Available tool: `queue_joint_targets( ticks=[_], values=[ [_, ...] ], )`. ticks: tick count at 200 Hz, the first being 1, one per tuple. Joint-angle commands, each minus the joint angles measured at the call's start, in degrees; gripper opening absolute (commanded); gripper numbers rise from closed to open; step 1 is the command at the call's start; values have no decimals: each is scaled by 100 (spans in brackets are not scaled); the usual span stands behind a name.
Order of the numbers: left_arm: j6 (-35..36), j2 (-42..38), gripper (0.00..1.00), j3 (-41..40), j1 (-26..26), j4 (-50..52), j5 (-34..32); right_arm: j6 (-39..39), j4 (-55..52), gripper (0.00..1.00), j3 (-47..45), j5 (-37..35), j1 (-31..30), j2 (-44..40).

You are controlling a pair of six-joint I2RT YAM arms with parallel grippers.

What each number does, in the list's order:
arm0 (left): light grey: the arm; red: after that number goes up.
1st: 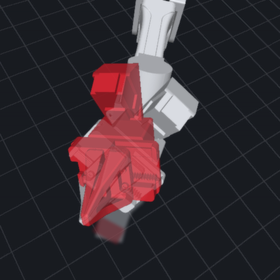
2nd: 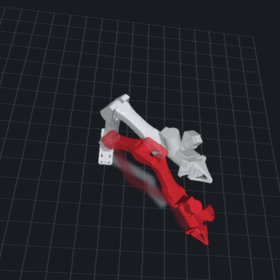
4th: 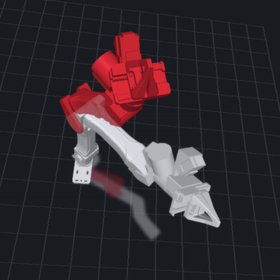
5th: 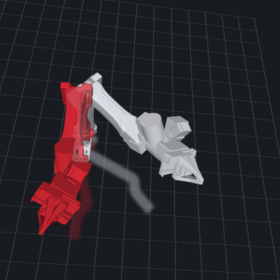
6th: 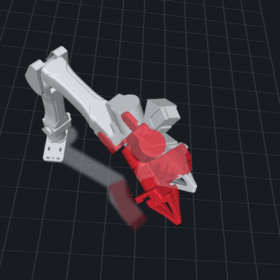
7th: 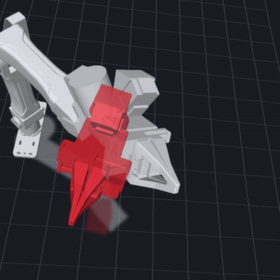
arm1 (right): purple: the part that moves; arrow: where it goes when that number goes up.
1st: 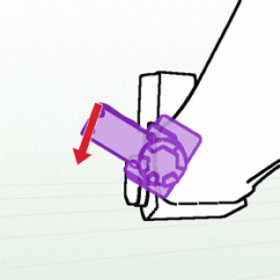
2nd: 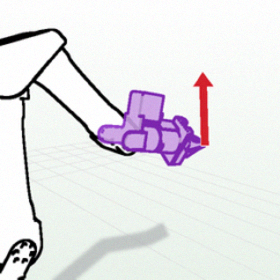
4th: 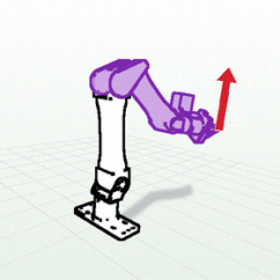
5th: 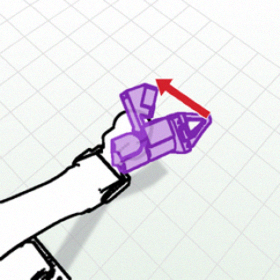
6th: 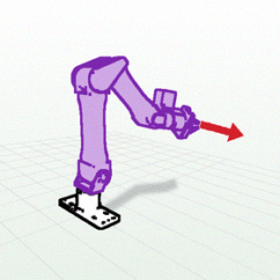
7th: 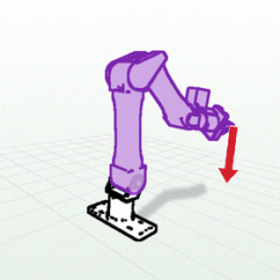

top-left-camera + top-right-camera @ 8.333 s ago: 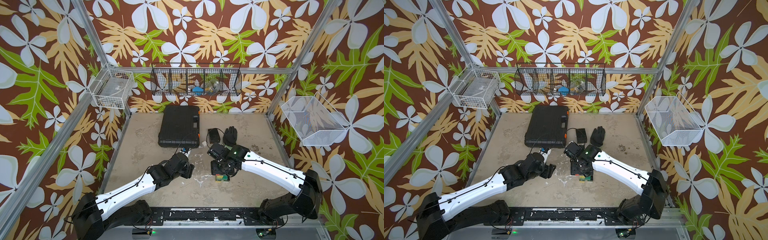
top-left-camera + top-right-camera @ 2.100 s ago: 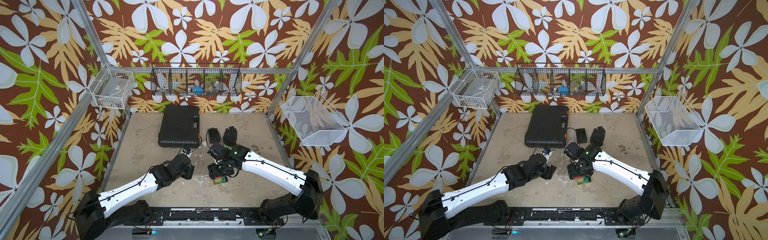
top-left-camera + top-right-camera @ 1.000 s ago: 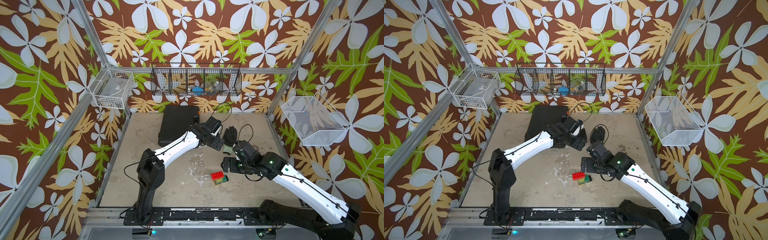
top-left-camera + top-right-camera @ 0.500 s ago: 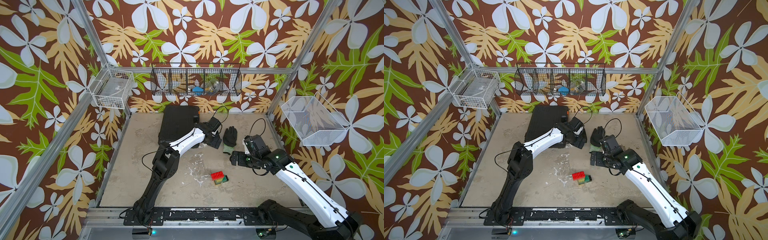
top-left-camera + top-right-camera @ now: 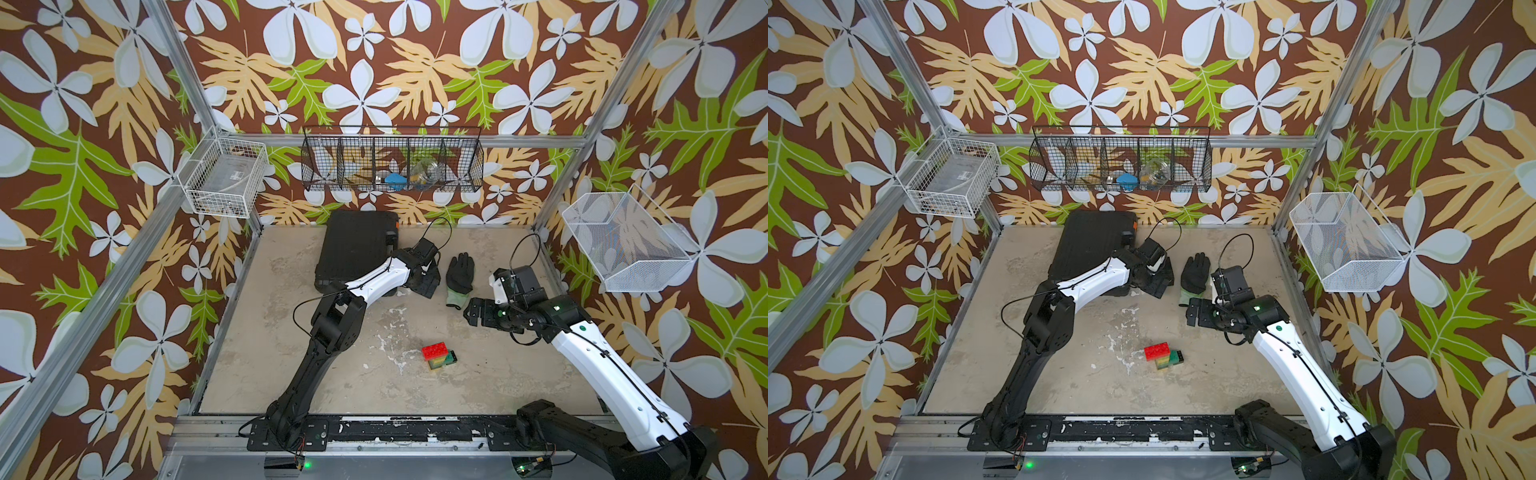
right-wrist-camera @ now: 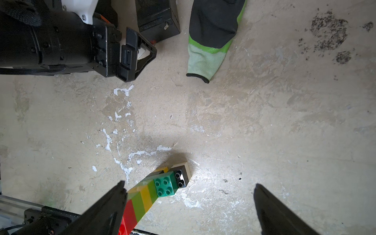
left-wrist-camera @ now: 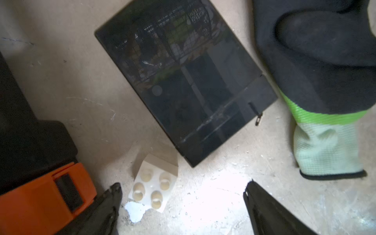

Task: Assemble a giraffe with lego
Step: Pick up the lego brick from the center of the board.

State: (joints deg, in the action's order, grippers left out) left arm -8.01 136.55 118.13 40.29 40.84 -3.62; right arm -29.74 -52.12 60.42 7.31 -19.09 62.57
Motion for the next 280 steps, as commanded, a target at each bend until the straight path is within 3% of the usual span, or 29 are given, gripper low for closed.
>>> queue_joint_targets(
  ticks=[1, 50, 112, 126, 143, 220, 234, 251, 268, 280],
  values=[
    [28, 82, 98, -119, -50, -87, 29, 129, 75, 100, 71, 65, 87, 27],
    [-7, -6, 97, -613, -54, -354, 364, 229, 106, 100, 104, 120, 305, 62],
    [-95, -474, 82, -1525, -57, -755, 438, 118, 401, 99, -162, 356, 390, 15],
    [-98, -498, 81, -1532, -56, -818, 406, 130, 390, 99, -170, 359, 407, 2],
    [-95, -465, 72, -1433, -52, -850, 389, 174, 337, 99, -144, 334, 432, -23],
    [-245, -94, 71, -872, -57, -818, 42, 415, 150, 99, -37, 340, 642, -34],
    [-230, -94, 56, -893, -57, -791, 23, 434, 184, 99, -48, 384, 691, -16],
    [-251, -126, 54, -942, -57, -782, 18, 460, 242, 98, -57, 433, 723, 26],
    [-246, -155, 41, -982, -57, -771, 18, 456, 305, 98, -66, 472, 733, 70],
    [-245, -196, 39, -1009, -57, -757, -8, 467, 346, 98, -74, 497, 740, 89]
  ],
)
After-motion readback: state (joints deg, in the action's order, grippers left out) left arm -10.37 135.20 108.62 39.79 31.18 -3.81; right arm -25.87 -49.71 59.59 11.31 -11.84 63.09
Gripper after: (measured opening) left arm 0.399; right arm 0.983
